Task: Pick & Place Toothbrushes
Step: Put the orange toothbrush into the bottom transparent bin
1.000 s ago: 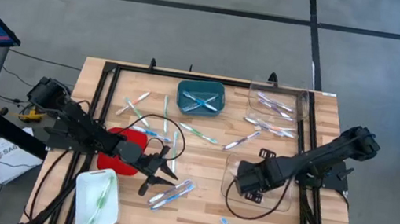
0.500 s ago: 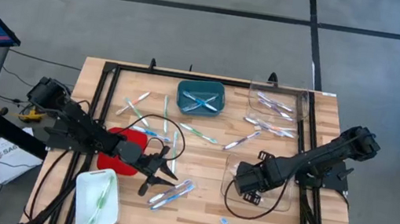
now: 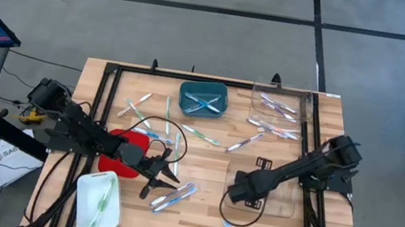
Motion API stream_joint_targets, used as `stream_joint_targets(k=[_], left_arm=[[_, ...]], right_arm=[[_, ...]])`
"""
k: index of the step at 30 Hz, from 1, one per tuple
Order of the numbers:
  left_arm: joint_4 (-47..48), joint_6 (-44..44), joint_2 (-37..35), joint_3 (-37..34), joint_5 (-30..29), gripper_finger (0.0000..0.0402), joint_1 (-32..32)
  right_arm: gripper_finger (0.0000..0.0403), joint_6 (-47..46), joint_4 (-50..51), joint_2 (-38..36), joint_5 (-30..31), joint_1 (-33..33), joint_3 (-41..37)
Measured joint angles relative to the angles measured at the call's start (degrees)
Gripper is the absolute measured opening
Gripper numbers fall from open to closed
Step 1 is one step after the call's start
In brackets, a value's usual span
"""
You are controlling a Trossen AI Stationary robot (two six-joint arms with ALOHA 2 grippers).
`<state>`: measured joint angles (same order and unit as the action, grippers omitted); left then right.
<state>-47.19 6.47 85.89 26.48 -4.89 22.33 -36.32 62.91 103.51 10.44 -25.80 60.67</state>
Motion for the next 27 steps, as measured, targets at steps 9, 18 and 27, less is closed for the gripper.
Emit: stream_joint_targets(k=[9, 18, 27], left_arm=[[0.0, -0.1, 0.0, 0.0, 0.0, 0.0094, 0.0], [0.0, -0.1, 0.0, 0.0, 0.0, 0.0094, 0.0], [0.0, -0.1, 0.0, 0.0, 0.0, 0.0094, 0.0]], right_arm=[[0.0005, -0.8, -0.2, 2.1, -1.8, -0.4, 0.1], [0.0012, 3.1, -1.4, -4.2, -0.6, -0.3, 0.1], [0.0009, 5.1, 1.3, -4.9, 0.1, 1.3, 0.1]])
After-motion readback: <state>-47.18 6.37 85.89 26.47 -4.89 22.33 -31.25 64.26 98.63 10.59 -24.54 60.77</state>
